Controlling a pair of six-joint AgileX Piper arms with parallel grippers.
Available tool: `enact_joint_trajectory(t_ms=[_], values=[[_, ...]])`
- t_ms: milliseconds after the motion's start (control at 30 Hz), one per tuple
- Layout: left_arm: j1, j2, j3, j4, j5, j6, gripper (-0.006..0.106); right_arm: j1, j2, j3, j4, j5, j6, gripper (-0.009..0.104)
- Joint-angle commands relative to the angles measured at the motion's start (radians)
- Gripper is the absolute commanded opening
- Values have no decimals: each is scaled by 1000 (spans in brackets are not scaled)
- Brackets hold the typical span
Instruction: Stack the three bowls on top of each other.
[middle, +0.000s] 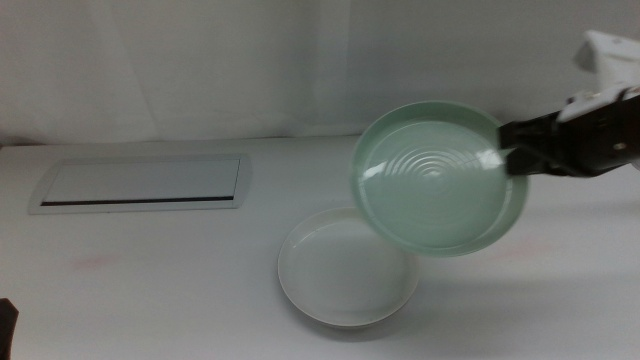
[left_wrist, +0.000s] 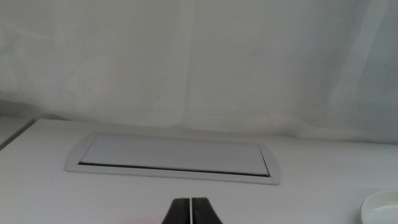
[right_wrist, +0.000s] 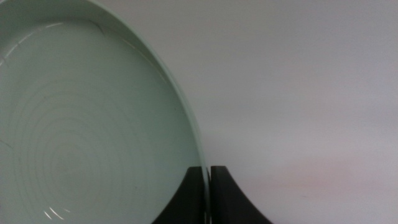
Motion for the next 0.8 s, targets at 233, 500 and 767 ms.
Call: enact_joint_trajectory(t_ms=[233, 500, 767], values=[[3, -4, 39, -1, -14, -5, -2, 143, 171, -11, 22, -131, 52, -3], [3, -4, 39, -1, -14, -5, -2, 188, 322, -110, 27, -121, 55, -3], [3, -4, 39, -1, -14, -5, -2, 195, 389, -117, 25, -123, 73, -3]])
